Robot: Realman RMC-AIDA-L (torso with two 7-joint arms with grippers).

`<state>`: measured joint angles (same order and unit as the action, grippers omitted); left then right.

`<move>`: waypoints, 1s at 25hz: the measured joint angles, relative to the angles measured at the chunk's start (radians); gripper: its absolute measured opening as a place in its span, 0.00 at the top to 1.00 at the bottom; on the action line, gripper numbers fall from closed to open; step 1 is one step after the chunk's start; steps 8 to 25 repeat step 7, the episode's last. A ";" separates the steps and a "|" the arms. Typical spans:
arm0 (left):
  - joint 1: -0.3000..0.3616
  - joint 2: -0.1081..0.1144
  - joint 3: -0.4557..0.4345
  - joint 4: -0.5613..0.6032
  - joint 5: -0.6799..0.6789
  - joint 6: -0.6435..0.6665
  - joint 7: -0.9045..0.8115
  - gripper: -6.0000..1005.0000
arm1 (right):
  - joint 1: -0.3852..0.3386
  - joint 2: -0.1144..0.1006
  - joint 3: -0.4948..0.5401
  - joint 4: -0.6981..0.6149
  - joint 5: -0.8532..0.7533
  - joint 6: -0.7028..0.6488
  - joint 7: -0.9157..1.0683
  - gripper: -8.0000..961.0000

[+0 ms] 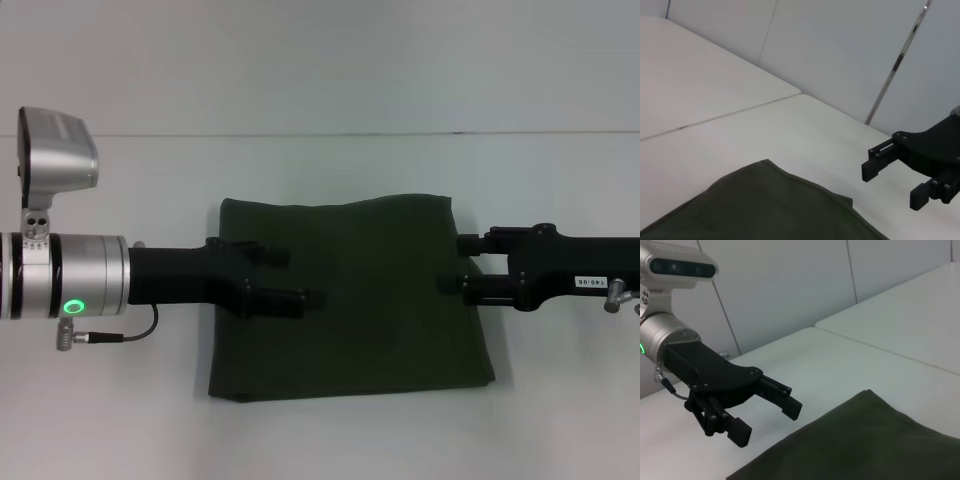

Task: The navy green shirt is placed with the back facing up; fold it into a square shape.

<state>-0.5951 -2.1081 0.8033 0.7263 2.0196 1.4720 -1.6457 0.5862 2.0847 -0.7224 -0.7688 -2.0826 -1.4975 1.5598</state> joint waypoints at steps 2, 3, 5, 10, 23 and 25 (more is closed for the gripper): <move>0.001 0.000 0.000 0.001 -0.001 0.000 -0.006 0.07 | 0.000 0.000 0.000 0.000 0.000 -0.003 0.000 0.24; 0.001 0.000 0.001 0.001 -0.001 0.000 -0.013 0.07 | 0.001 0.000 -0.001 0.000 -0.001 -0.005 0.000 0.24; 0.001 0.002 0.003 0.001 0.001 0.000 -0.022 0.07 | 0.000 0.000 -0.008 0.000 -0.003 -0.007 -0.006 0.24; 0.001 0.003 0.005 0.001 0.001 0.004 -0.030 0.07 | -0.001 0.000 -0.027 -0.001 -0.005 -0.005 -0.021 0.24; 0.001 0.003 0.005 0.001 0.001 0.004 -0.030 0.07 | -0.001 0.000 -0.027 -0.001 -0.005 -0.005 -0.021 0.24; 0.001 0.003 0.005 0.001 0.001 0.004 -0.030 0.07 | -0.001 0.000 -0.027 -0.001 -0.005 -0.005 -0.021 0.24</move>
